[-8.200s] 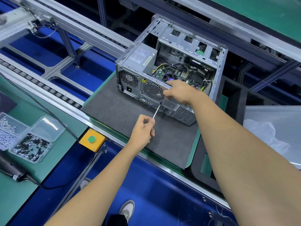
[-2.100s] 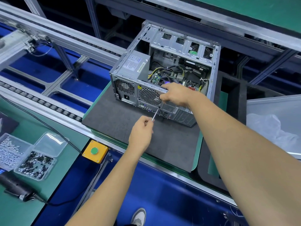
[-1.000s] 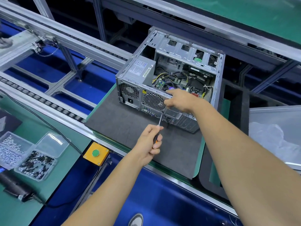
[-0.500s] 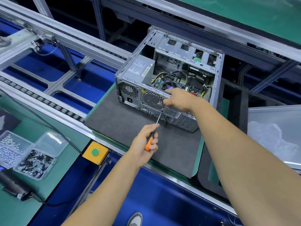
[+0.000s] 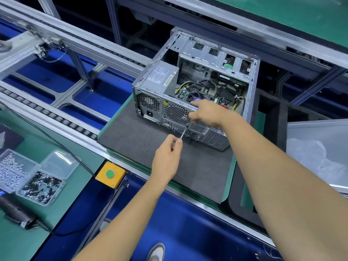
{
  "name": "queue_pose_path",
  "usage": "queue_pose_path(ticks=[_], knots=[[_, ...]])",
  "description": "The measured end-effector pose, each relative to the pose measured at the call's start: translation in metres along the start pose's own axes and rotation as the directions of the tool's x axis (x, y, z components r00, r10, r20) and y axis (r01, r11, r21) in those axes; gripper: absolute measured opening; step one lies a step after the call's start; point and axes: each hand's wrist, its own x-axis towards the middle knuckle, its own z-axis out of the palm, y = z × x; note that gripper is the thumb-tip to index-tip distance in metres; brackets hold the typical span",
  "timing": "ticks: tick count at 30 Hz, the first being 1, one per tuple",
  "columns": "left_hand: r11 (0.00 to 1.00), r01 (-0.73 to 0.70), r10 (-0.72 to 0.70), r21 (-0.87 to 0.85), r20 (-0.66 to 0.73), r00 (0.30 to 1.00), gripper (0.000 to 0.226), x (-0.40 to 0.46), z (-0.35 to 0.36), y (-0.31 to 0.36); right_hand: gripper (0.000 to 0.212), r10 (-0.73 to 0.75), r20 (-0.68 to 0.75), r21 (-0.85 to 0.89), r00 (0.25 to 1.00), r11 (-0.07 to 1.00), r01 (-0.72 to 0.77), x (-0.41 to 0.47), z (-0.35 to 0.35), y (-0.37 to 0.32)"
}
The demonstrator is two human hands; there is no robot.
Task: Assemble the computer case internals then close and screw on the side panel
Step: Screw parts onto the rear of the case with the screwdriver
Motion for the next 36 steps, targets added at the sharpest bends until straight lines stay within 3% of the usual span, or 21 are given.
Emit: queue_pose_path(ticks=[1, 2, 4, 5, 6, 7, 9, 10, 13, 18, 21, 25, 29, 30, 32, 34, 36], knots=[[0.939, 0.134, -0.113, -0.316, 0.083, 0.99, 0.018, 0.002, 0.0, 0.0, 0.07, -0.001, -0.001, 0.0, 1.0, 1.0, 0.001, 0.0, 0.0, 0.0], [0.802, 0.272, -0.202, -0.533, 0.186, 0.962, 0.015, 0.003, -0.001, 0.001, 0.07, -0.002, 0.001, -0.004, 1.0, 1.0, 0.002, 0.001, 0.0, 0.0], [0.56, 0.443, -0.289, -0.7, 0.336, 0.896, 0.008, 0.003, 0.0, 0.001, 0.071, 0.001, 0.002, -0.018, 1.0, 1.0, -0.001, 0.002, 0.0, 0.001], [0.513, 0.477, -0.313, -0.713, 0.362, 0.878, 0.008, 0.003, 0.001, 0.0, 0.07, 0.002, 0.003, -0.025, 1.0, 1.0, -0.002, 0.002, 0.001, 0.001], [0.548, 0.467, -0.323, -0.694, 0.34, 0.884, 0.007, 0.004, 0.0, -0.001, 0.07, -0.001, 0.003, -0.028, 1.0, 1.0, 0.001, 0.003, 0.001, 0.002], [0.675, 0.399, -0.305, -0.62, 0.259, 0.917, 0.008, 0.006, 0.0, -0.002, 0.07, -0.003, 0.004, -0.031, 1.0, 1.0, 0.003, 0.004, 0.002, 0.002], [0.949, 0.149, -0.14, -0.279, 0.05, 0.989, 0.012, 0.007, -0.002, -0.003, 0.07, -0.009, 0.004, -0.038, 1.0, 0.999, 0.009, 0.006, 0.003, 0.004], [0.997, 0.028, -0.03, -0.072, -0.018, 0.999, 0.012, 0.004, -0.002, -0.003, 0.071, -0.009, 0.004, -0.038, 1.0, 0.999, 0.009, 0.007, 0.003, 0.005], [0.922, -0.104, 0.152, 0.374, -0.102, 0.983, 0.013, -0.006, -0.002, 0.004, 0.071, -0.018, -0.003, -0.033, 1.0, 0.999, 0.018, 0.008, 0.003, 0.006], [0.778, -0.13, 0.236, 0.615, -0.094, 0.967, 0.018, -0.008, -0.006, 0.013, 0.071, -0.032, -0.016, -0.076, 0.999, 0.997, 0.031, 0.01, 0.004, 0.007], [0.77, -0.143, 0.231, 0.622, -0.064, 0.971, 0.019, -0.01, -0.01, 0.017, 0.071, -0.032, -0.019, -0.091, 0.999, 0.995, 0.031, 0.011, 0.004, 0.008], [0.955, -0.087, 0.102, 0.284, -0.038, 0.994, 0.012, -0.009, -0.022, 0.011, 0.064, -0.017, -0.053, -0.186, 0.998, 0.982, 0.007, 0.006, 0.003, 0.007], [0.989, -0.1, 0.103, 0.111, -0.017, 0.995, 0.005, -0.014, -0.038, 0.013, 0.047, -0.044, -0.205, -0.24, 0.978, 0.971, -0.007, -0.013, 0.001, 0.001], [0.988, -0.119, 0.122, 0.103, -0.022, 0.992, 0.003, -0.013, -0.044, 0.015, 0.044, -0.051, -0.234, -0.177, 0.971, 0.984, 0.009, -0.018, 0.006, -0.003], [0.976, -0.205, 0.206, 0.074, -0.006, 0.978, 0.005, 0.001, -0.055, 0.033, 0.039, -0.023, -0.351, 0.112, 0.936, 0.991, 0.067, -0.034, 0.007, -0.012], [0.95, -0.308, 0.306, 0.043, 0.049, 0.951, 0.008, 0.02, -0.065, 0.059, 0.033, 0.067, -0.48, 0.407, 0.875, 0.9, 0.154, -0.047, 0.007, -0.015], [0.901, -0.432, 0.425, 0.034, 0.125, 0.897, 0.008, 0.04, -0.071, 0.09, 0.03, 0.132, -0.541, 0.505, 0.83, 0.841, 0.196, -0.055, 0.006, -0.014]])
